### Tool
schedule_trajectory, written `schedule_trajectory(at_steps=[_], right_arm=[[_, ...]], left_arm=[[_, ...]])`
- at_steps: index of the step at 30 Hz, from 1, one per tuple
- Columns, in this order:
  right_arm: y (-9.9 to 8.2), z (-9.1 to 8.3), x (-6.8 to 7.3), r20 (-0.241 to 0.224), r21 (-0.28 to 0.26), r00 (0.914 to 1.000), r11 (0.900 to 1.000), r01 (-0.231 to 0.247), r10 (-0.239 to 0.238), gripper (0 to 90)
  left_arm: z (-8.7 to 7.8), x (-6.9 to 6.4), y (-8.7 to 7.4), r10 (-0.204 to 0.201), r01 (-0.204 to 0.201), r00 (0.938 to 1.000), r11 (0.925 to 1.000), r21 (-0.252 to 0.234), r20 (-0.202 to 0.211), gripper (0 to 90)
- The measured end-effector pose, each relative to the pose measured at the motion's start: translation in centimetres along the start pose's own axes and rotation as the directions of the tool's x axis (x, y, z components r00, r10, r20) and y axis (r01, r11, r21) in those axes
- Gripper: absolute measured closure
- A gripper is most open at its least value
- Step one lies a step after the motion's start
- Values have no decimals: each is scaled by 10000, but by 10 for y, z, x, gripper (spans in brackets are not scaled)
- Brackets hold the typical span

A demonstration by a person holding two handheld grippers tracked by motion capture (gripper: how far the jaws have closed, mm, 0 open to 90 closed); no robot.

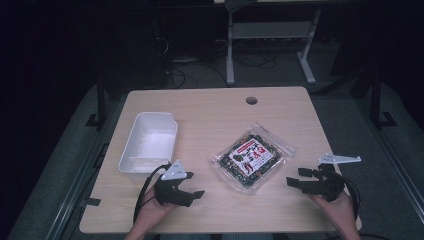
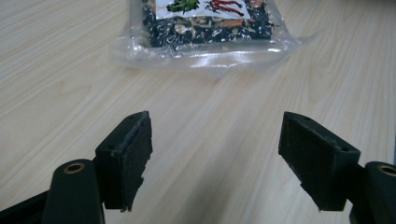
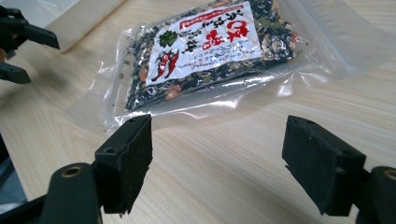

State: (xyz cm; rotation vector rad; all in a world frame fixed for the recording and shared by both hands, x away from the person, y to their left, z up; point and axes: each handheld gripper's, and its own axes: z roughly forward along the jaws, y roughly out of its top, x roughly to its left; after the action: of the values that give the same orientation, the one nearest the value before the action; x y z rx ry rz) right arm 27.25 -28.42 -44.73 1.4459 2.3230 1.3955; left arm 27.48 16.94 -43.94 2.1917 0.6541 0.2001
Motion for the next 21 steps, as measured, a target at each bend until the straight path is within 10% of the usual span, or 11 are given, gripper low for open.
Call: schedule_trajectory(at_steps=[15, 21], right_arm=[[23, 5, -20, 553, 11, 9984, 10000, -81, 81, 218], [42, 9, -33, 850, -8, 9961, 9997, -241, 240, 220]], left_arm=[[44, 7, 52, 435, -413, 9986, 9969, 676, -309, 359], [63, 18, 67, 4, 15, 9997, 9965, 830, -226, 457]])
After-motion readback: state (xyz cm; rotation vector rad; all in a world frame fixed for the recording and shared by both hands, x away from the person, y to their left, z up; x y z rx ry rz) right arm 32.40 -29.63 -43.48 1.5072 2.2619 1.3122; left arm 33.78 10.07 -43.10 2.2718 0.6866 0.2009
